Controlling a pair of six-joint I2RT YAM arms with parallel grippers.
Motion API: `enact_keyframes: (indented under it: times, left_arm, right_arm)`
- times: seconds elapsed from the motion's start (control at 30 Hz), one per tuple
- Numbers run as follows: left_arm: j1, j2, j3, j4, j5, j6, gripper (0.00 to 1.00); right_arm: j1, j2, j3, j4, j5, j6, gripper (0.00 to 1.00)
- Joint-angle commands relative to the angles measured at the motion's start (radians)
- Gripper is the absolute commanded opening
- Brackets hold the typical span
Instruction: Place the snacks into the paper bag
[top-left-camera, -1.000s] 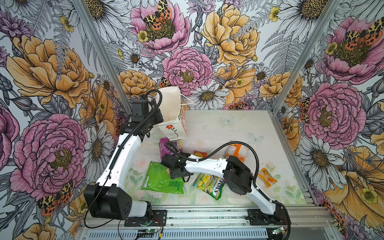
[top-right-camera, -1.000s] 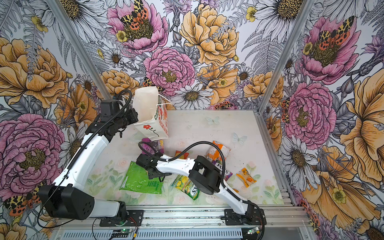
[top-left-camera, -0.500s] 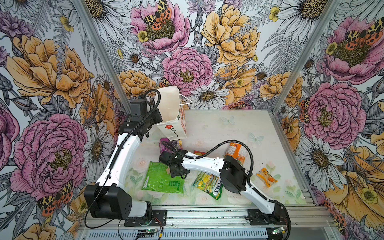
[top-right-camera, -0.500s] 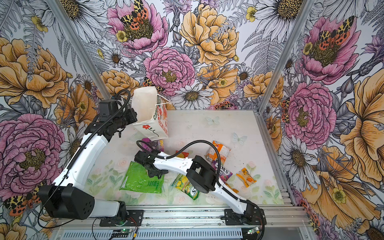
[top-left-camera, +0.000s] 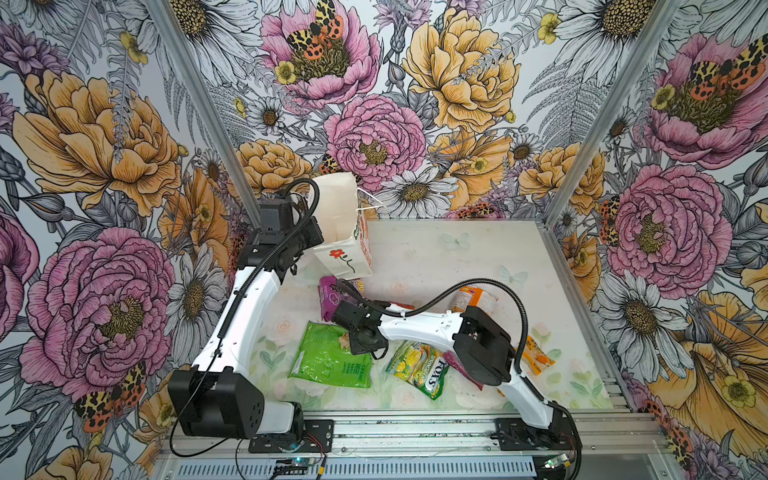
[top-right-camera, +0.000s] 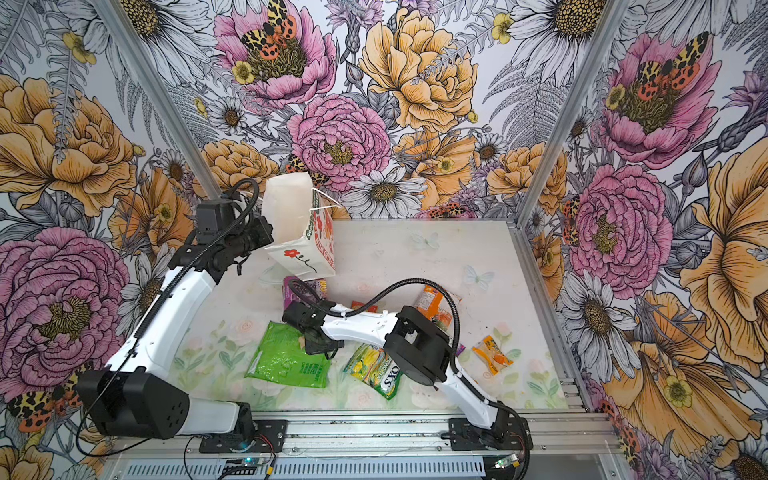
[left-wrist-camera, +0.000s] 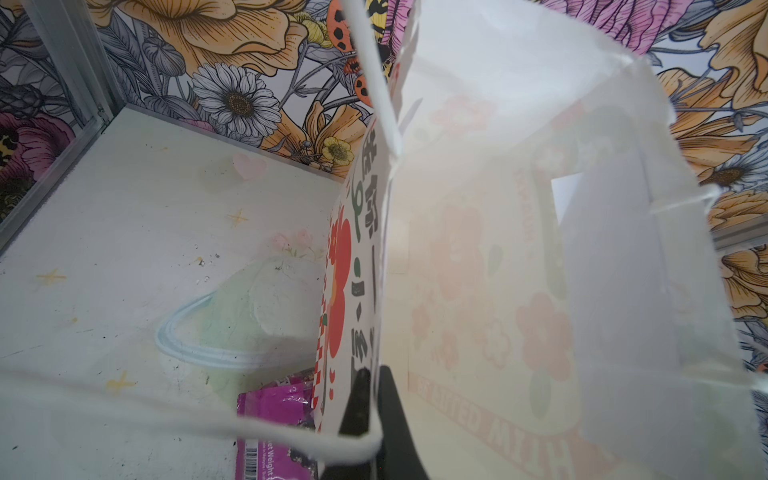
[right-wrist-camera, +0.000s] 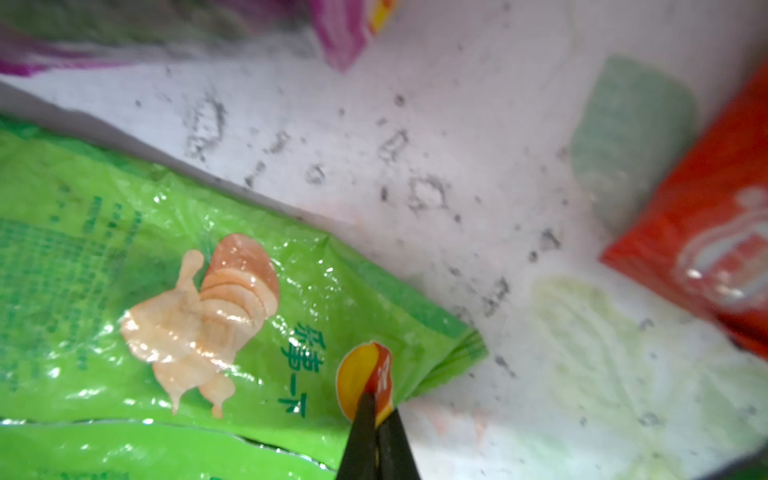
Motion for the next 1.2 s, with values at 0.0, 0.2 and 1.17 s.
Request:
enact_keyframes:
  times: [0.0, 0.2, 1.17]
  left_arm:
    - [-0.024, -0.018, -0.004, 0.024, -0.018, 0.011, 0.00]
    - [-0.095, 0.032, 0.035, 0.007, -0.024, 0.008, 0.00]
    - [-0.355, 0.427, 0.443, -0.256, -0.225, 0.023, 0.00]
  right_arm:
    - [-0.029, -0.127, -0.152, 0.050, -0.013, 0.012, 0.00]
    - [-0.071, -0.449, -0.441, 0.202, -0.023, 0.011, 0.00]
    - [-0.261, -1.063, -0.624, 0.357, -0.043, 0.050, 0.00]
